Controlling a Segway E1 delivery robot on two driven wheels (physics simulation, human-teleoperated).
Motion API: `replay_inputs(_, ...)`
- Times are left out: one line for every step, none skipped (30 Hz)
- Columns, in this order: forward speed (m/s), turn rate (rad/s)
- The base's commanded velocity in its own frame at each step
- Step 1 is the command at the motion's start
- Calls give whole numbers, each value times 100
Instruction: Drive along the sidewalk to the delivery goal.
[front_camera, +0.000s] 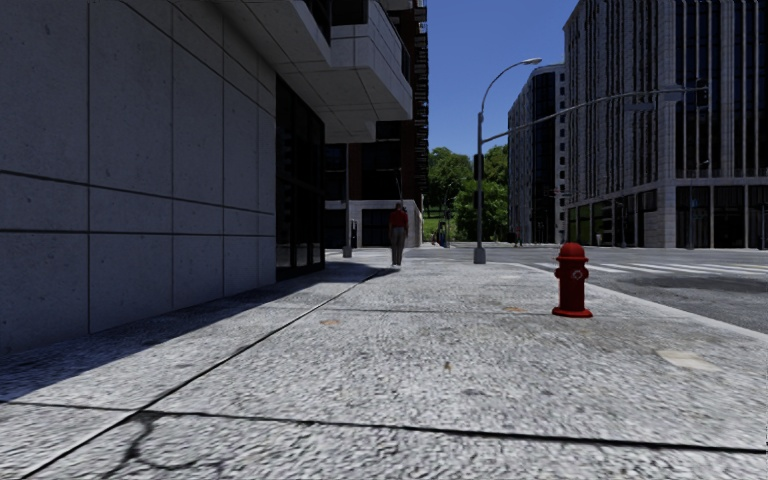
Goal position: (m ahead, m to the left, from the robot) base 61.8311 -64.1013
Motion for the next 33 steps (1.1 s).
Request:
replay_inputs(200, 0)
replay_inputs(200, 0)
replay_inputs(200, 0)
replay_inputs(200, 0)
replay_inputs(200, 0)
replay_inputs(200, 0)
replay_inputs(200, 0)
replay_inputs(200, 0)
replay_inputs(200, 0)
replay_inputs(200, 0)
replay_inputs(200, 0)
replay_inputs(200, 0)
replay_inputs(200, 0)
replay_inputs(200, 0)
replay_inputs(200, 0)
replay_inputs(200, 0)
replay_inputs(200, 0)
replay_inputs(200, 0)
replay_inputs(200, 0)
replay_inputs(200, 0)
replay_inputs(200, 0)
replay_inputs(200, 0)
replay_inputs(200, 0)
replay_inputs(200, 0)
replay_inputs(200, 0)
replay_inputs(200, 0)
replay_inputs(200, 0)
replay_inputs(200, 0)
replay_inputs(200, 0)
replay_inputs(200, 0)
replay_inputs(200, 0)
replay_inputs(200, 0)
replay_inputs(200, 0)
